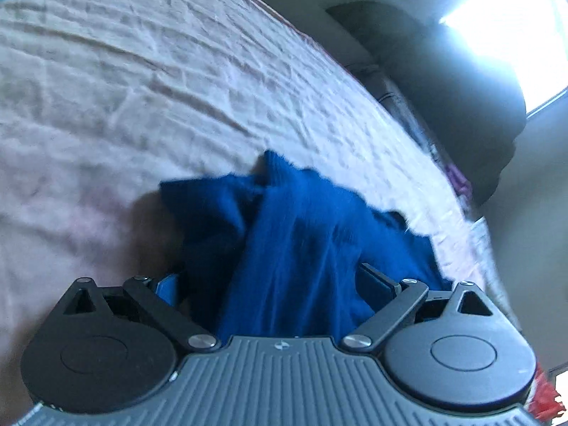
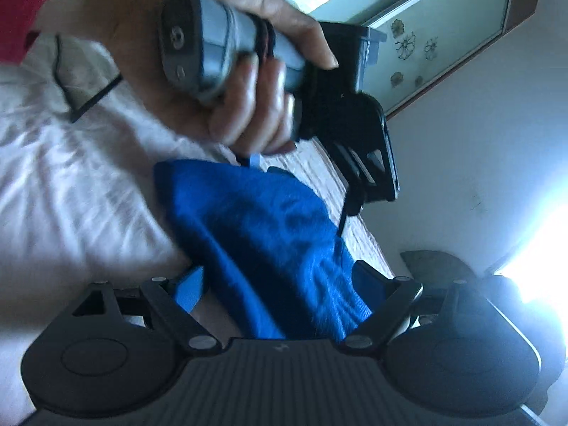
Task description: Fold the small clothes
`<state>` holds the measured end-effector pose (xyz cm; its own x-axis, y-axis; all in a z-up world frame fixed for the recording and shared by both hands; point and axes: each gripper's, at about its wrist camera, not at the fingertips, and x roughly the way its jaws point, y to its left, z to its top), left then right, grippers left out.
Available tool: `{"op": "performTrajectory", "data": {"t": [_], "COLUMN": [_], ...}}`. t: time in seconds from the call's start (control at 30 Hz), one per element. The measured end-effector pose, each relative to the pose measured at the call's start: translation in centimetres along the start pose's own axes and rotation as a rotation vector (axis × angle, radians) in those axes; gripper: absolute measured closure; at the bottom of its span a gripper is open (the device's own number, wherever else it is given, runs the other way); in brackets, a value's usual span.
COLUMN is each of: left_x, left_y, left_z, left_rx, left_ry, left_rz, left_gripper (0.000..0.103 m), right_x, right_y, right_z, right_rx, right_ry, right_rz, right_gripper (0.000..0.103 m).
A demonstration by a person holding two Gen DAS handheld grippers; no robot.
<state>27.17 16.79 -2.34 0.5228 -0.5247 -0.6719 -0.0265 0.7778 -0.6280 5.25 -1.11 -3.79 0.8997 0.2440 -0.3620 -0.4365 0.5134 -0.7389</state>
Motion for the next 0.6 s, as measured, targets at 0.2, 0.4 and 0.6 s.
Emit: {"op": "performTrajectory", "data": {"t": [0.2,0.4,0.6], "left_x": [1.5,2.1,1.8], "left_y": [1.4,1.1,-1.1], "left_z": [2.8,4.0,3.3], "left_rx": [-0.071,-0.072,0.005], "left_ry": [0.022,0.041,0.021], "left_rz": [-0.106,-0.009,0.072], "left_gripper": [0.008,0.060,0.085], "right_x": [2.9,3.1,1.8], "right_y": [0.2,1.7,-0.4], "right_z": [1.3,1.6,0.7], "right_rx": [0.033,-0.006,0.107], "right_ry": [0.005,-0.026,-0.083], "right_rz": [0.062,0.084,0.113], "right_gripper": [0.059,0.087,0.094]}}
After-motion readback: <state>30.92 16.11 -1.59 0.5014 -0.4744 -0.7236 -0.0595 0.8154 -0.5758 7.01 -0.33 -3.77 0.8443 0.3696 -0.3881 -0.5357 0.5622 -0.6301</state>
